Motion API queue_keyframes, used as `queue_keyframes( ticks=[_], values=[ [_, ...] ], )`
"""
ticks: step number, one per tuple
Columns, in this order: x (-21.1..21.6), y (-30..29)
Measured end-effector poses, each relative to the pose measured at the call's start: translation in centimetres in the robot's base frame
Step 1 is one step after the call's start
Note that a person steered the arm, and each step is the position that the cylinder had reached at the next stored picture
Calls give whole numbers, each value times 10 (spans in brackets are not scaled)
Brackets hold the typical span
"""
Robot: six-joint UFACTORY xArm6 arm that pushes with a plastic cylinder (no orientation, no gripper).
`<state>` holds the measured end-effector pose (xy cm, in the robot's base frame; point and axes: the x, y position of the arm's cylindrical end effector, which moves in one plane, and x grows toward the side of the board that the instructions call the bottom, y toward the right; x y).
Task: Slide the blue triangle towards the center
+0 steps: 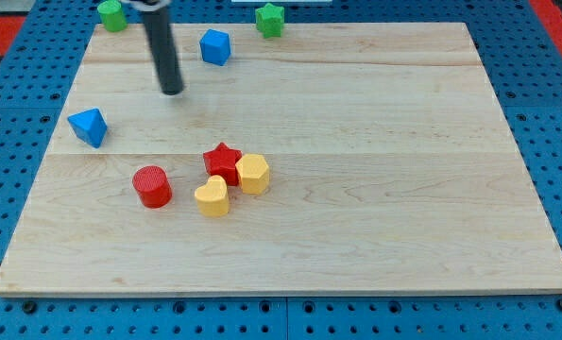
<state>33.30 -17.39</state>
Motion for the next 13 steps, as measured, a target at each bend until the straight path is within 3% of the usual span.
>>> queue_keyframes(
  ticks=[2, 4, 6, 8, 10, 13],
  values=[
    [43, -128],
    [61, -118],
    [110, -99],
    [110, -126],
    [65, -84],
    [52, 31]
  ],
)
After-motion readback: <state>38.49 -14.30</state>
